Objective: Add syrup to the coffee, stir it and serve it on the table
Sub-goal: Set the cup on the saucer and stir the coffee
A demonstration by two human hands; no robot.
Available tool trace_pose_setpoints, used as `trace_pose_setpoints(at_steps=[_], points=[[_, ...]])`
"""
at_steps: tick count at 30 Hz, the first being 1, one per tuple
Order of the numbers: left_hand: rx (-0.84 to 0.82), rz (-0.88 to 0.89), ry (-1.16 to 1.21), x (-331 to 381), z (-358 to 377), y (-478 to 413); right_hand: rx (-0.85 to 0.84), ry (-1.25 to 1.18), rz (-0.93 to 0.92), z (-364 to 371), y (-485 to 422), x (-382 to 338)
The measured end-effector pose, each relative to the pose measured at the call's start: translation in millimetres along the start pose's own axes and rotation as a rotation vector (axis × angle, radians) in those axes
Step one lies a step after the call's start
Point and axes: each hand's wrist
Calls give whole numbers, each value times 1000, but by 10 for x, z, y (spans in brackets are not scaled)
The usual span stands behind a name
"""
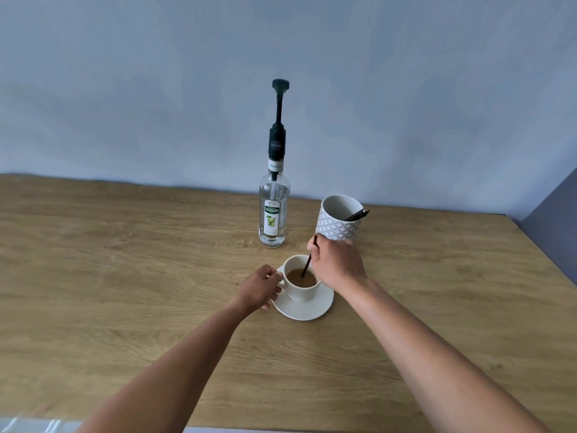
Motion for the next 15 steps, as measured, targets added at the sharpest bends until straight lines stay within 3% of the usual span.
trace_pose_setpoints(at_steps=[5, 11, 15], points=[[-2, -8, -2, 0, 9, 5, -167, -140, 38, 3, -9, -51], [2, -17, -1, 22, 15, 16, -20, 23, -7, -2, 34, -6], [1, -20, 1, 20, 19, 15, -120, -78, 21, -7, 27, -37]])
Point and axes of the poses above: each hand's wrist, its own y-axis away from the middle knuckle, its own z-axis out of the palm, x = y × z, and after that the axes turned 13 degrees about -x, right-handed
